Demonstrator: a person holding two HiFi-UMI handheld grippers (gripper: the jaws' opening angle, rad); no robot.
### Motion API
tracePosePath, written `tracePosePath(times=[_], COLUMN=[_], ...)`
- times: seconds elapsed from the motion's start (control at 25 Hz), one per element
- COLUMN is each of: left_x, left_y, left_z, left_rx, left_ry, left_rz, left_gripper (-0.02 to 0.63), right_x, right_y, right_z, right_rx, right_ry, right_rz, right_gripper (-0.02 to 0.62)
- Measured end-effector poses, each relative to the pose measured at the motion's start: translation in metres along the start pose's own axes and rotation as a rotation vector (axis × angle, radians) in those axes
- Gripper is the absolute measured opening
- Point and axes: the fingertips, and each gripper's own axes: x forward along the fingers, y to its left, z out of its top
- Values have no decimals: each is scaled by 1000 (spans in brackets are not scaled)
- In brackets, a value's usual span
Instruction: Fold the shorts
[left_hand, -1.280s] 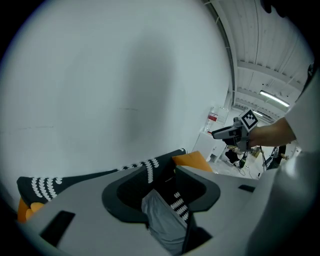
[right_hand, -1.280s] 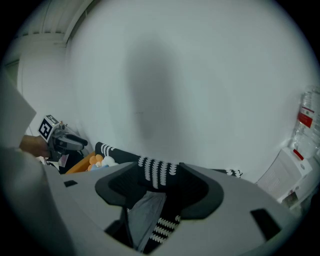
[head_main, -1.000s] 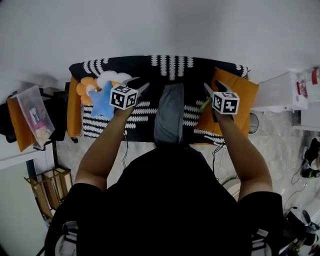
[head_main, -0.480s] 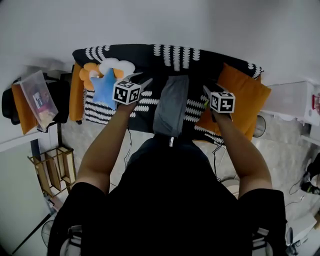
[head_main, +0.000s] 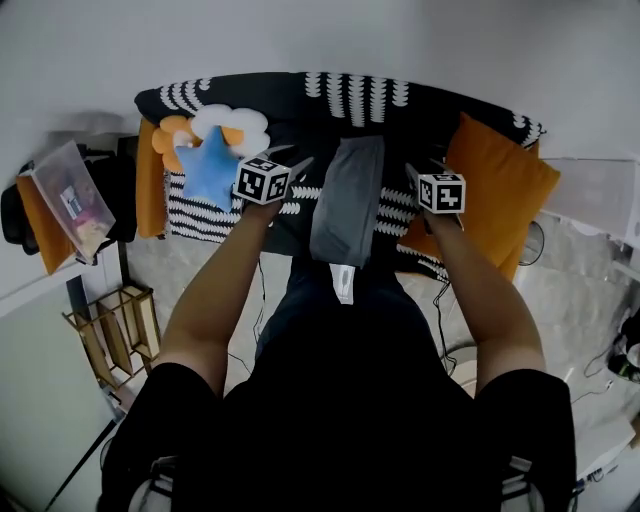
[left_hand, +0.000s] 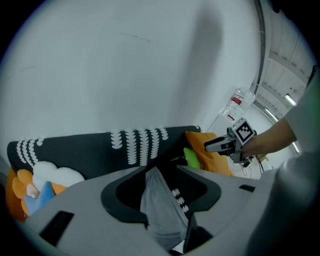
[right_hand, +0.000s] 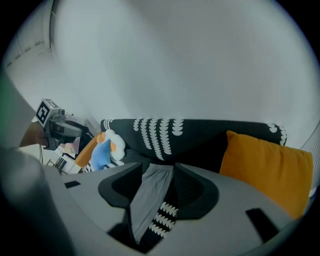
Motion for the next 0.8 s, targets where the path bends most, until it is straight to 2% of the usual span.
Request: tracePosePath(times=[0.4,0.6,0.8], left_x=[100,155,211], left_y=[54,84,99], left_z=[-44,-65,-88], left_rx=[-22,-29,-16], left_ry=[88,113,147], left_rz=[-95,-122,-164], left_gripper=[212,218,224], right_x=[100,154,205], right_y=[-15,-24,-32], right_z=[-22,-39,-57], right_rx=[122,128,181], right_ry=[9,34,44], right_rz=[-30,-57,-74], right_gripper=[209,209,210])
